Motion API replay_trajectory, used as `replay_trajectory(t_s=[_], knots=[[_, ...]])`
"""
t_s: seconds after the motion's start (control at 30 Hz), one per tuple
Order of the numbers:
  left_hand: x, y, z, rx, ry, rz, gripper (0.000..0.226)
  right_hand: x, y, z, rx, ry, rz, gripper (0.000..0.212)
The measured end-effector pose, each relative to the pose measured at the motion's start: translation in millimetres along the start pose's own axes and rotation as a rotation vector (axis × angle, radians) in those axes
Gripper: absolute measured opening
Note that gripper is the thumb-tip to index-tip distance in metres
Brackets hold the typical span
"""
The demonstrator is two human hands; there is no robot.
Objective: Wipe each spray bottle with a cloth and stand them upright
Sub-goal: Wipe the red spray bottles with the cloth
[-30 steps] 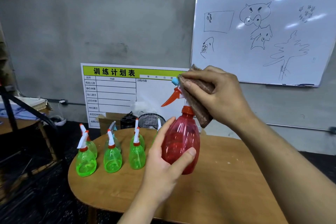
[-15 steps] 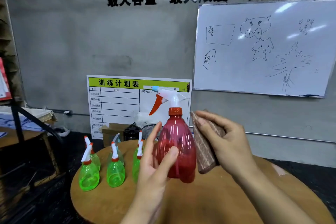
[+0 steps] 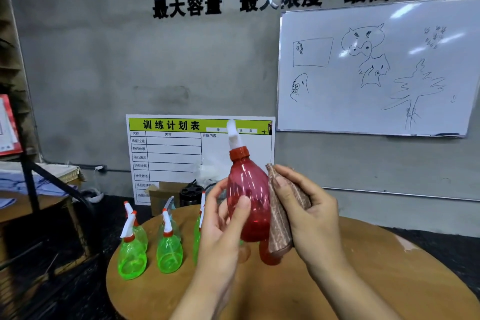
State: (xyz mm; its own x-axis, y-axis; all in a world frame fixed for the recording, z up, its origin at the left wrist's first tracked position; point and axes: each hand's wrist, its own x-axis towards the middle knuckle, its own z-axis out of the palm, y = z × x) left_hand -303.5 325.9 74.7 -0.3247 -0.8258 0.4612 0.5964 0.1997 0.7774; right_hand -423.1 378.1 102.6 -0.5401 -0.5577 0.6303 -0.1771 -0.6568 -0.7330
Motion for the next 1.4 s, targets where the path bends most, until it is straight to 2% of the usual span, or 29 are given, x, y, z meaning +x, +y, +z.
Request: replay_trajectory(t_s=[0.37, 0.47, 0.57, 0.63, 0.73, 0.83, 1.0, 1.07, 1.2, 1.4], knots=[[11.4, 7.8, 18.9, -0.018, 0.038, 0.019, 0.041, -1.1, -9.8, 13.5, 0.102, -0.015, -0.013, 0.022], [9.8, 8.4, 21.6, 0.026, 0.041, 0.048, 0.058, -0.5, -12.2, 13.2, 0.143, -0.033, 0.012, 0.022], [9.6, 5.6, 20.8, 0.072, 0.047, 0.065, 0.096, 0.1, -12.2, 13.7, 0.167, -0.065, 0.041, 0.021], [11.4, 3.5, 20.1, 0.065, 0.058, 0.069, 0.102, 0.1, -13.0, 14.2, 0.163, -0.060, 0.019, 0.019], [11.8, 2.4, 19.9, 0.096, 0.046, 0.095, 0.099, 5.8, -15.8, 11.5, 0.074, -0.009, -0.061, 0.017], [8.4, -0.5, 18.3, 0.130, 0.040, 0.114, 0.087, 21.6, -21.2, 5.1, -0.047, -0.005, -0.148, 0.015], [1.2, -5.0, 17.1, 0.140, 0.006, 0.120, 0.080, 46.3, -27.9, -4.5, -0.591, -0.145, -0.521, 0.021], [0.3, -5.2, 17.5, 0.146, 0.005, 0.115, 0.081, 55.9, -29.5, -5.7, -0.716, -0.108, -0.579, 0.024], [-1.5, -4.8, 20.4, 0.154, 0.015, 0.122, 0.080, 64.8, -29.1, -7.2, -0.719, 0.042, -0.549, 0.023], [-1.2, 0.3, 15.6, 0.126, 0.043, 0.107, 0.080, 59.2, -27.0, -8.8, -0.682, -0.227, -0.586, 0.023]])
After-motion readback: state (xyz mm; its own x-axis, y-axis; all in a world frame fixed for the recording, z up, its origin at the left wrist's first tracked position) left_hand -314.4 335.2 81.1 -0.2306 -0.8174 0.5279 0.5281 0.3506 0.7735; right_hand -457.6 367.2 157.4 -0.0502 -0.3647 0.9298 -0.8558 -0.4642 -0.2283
